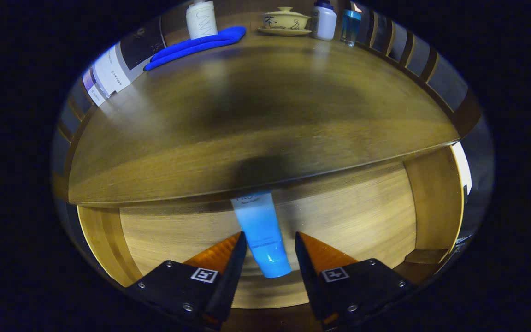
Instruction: Pull open the drawer, take out the items inside it, and place them on the countertop above the cabinet.
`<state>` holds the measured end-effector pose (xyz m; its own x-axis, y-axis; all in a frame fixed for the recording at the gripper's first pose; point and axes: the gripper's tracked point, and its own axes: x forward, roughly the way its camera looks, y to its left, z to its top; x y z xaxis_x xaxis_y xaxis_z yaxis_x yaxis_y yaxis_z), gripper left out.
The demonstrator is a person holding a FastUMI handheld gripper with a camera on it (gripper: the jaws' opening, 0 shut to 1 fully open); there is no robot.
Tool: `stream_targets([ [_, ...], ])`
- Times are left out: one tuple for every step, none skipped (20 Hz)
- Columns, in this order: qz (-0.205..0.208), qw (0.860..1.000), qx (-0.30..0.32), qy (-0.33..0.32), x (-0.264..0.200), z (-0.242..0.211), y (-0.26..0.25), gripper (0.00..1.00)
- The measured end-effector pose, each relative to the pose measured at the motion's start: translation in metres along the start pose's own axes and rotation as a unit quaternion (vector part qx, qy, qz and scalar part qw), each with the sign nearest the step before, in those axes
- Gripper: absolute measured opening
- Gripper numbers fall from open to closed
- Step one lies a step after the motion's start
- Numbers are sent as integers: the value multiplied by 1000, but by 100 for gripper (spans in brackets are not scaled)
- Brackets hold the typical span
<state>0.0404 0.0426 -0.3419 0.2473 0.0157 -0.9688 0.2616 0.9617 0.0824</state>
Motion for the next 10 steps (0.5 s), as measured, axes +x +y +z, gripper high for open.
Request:
stream_targets([
  [0,1000,0,-2,2,1,0,55],
  [0,1000,0,-3,-1,2,1,53],
  [0,1000,-4,-5,-2,2,2,52],
  [1,1000,-10,-7,-2,3,2,51],
  [0,1000,-14,-10,-3,3,2,49],
  [-5,1000,-15,-13,-4,1,1,47],
  [-12,1000,-20,-15,-6,1,-2,46],
  [-15,999,-25,-23,-9,2,-2,44],
  [-18,999,-28,-28,-13,5,-2,43],
  [-22,999,-33,-32,-20,4,-4,42],
])
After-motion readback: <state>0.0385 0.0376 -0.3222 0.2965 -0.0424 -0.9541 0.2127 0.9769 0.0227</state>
